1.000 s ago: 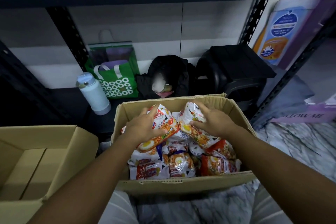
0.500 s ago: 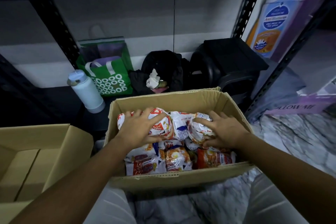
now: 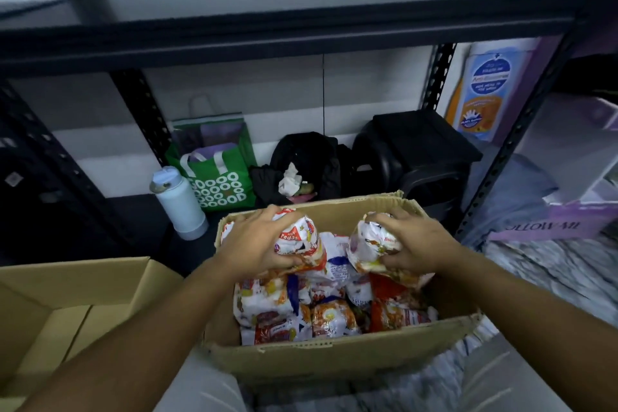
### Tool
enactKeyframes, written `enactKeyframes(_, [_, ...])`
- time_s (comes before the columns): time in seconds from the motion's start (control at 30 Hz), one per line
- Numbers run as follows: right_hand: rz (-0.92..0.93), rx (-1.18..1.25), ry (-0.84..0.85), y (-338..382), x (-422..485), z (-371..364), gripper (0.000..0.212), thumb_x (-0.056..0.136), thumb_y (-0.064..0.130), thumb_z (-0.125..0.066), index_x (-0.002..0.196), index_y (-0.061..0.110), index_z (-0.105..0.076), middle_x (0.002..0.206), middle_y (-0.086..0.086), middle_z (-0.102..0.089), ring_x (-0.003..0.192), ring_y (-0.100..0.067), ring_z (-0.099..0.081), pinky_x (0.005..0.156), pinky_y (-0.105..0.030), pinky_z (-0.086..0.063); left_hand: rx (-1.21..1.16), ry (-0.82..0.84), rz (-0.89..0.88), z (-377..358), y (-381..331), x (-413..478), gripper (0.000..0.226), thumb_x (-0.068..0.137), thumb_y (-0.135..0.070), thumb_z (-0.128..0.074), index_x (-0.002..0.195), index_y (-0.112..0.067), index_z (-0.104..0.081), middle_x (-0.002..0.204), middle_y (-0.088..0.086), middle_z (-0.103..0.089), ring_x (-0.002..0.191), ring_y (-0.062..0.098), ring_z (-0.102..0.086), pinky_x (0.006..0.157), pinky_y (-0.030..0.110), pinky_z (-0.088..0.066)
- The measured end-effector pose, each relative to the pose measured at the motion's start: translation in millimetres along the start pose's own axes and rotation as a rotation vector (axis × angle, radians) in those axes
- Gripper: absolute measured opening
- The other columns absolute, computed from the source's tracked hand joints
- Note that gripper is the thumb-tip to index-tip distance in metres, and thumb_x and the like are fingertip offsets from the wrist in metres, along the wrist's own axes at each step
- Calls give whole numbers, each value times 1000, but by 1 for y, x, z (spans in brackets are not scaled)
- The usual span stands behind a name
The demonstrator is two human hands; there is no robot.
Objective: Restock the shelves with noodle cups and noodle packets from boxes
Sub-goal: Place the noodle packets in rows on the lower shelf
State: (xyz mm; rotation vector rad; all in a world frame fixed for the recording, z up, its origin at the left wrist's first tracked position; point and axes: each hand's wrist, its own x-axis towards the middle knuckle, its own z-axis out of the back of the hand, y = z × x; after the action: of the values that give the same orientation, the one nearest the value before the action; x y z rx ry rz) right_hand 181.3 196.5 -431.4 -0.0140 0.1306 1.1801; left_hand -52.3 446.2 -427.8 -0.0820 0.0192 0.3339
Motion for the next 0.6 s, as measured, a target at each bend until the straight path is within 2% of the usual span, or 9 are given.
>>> enactKeyframes(0.13, [95, -21, -121, 10, -7, 87, 86, 75, 63, -66, 149, 50, -23, 124, 10, -49, 84, -8, -49, 66, -29, -32, 21, -95, -78, 82, 1, -9, 96, 70, -91, -57, 151, -49, -27, 132, -12, -48, 119, 17, -52, 97, 43, -42])
enactKeyframes(0.23, [152, -79, -211, 15, -7, 159, 91, 75, 67, -68, 150, 48, -20, 131, 8, -51, 102, -16, -59, 71, -30, -37, -19, -185, -107, 156, 2, -12, 103, 62, -98, -54, 150, -48, -32, 128, -17, -49, 113, 12, -55, 93, 42, -49])
enactKeyframes(0.3, [176, -117, -273, 20, -6, 207, 94, 76, 67, -70, 152, 44, -19, 135, 6, -52, 112, -19, -58, 78, -33, -43, -25, -255, -144, 205, 0, -13, 102, 59, -99, -55, 146, -50, -32, 125, -19, -50, 109, 10, -58, 90, 41, -52])
enactKeyframes(0.37, [186, -114, -316, 24, -6, 251, 97, 75, 67, -72, 154, 42, -21, 137, 8, -52, 117, -18, -55, 83, -32, -43, -11, -315, -173, 251, -4, -12, 98, 60, -93, -64, 144, -54, -33, 121, -24, -51, 107, 6, -58, 88, 39, -53])
enactKeyframes(0.5, [221, -36, -386, 29, -2, 324, 97, 72, 66, -75, 152, 42, -26, 134, 16, -53, 117, -12, -52, 86, -31, -39, -24, -398, -208, 329, -7, -7, 96, 61, -83, -77, 144, -56, -37, 120, -30, -53, 109, -2, -56, 93, 34, -51])
enactKeyframes(0.6, [232, -20, -404, 33, 2, 371, 93, 73, 62, -79, 149, 41, -29, 125, 17, -58, 110, -10, -55, 89, -34, -45, 7, -444, -222, 376, -9, -3, 100, 63, -77, -81, 149, -54, -34, 121, -30, -52, 112, 0, -54, 95, 28, -48])
